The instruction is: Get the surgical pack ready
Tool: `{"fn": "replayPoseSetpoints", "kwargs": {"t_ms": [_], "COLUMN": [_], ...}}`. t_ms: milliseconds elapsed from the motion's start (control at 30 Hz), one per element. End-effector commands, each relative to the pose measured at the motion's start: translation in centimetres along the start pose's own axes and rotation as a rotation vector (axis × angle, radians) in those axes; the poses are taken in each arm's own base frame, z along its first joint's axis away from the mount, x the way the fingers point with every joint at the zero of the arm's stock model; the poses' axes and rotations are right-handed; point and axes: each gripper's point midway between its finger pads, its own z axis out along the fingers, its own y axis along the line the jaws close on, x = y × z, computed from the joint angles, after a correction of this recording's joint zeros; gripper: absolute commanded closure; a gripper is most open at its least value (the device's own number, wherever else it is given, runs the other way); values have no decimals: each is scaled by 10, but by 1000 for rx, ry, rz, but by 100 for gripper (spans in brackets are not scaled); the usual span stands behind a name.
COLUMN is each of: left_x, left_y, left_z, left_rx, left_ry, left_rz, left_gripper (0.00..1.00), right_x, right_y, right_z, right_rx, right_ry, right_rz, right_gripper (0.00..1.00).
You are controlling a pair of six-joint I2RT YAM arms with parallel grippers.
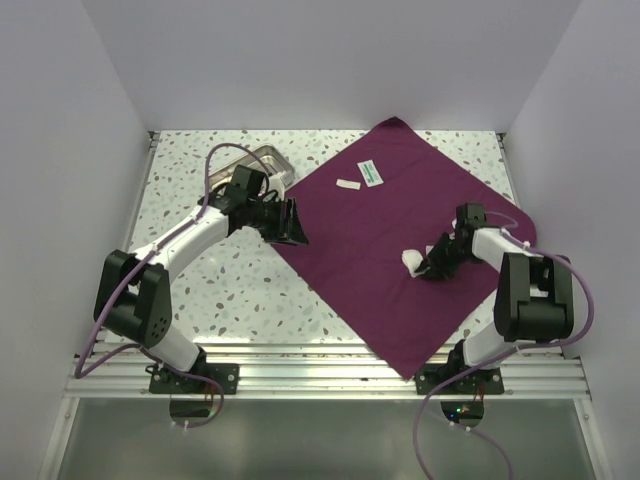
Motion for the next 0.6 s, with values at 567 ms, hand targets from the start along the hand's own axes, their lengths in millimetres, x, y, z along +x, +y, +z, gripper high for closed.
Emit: {"fn": "replayPoseSetpoints", "kwargs": {"t_ms": [567], "left_x": [-16], "left_y": [-11], "left_z": [-2], "left_rx": [45], "left_ry": [-45], "left_rz": [54], "left_gripper": [53], "right_x": [-28], "right_y": [2], "right_z": [-10], "right_rx": [15], "right_ry": [-111], "right_rz": [-45], "right_gripper": [65]}}
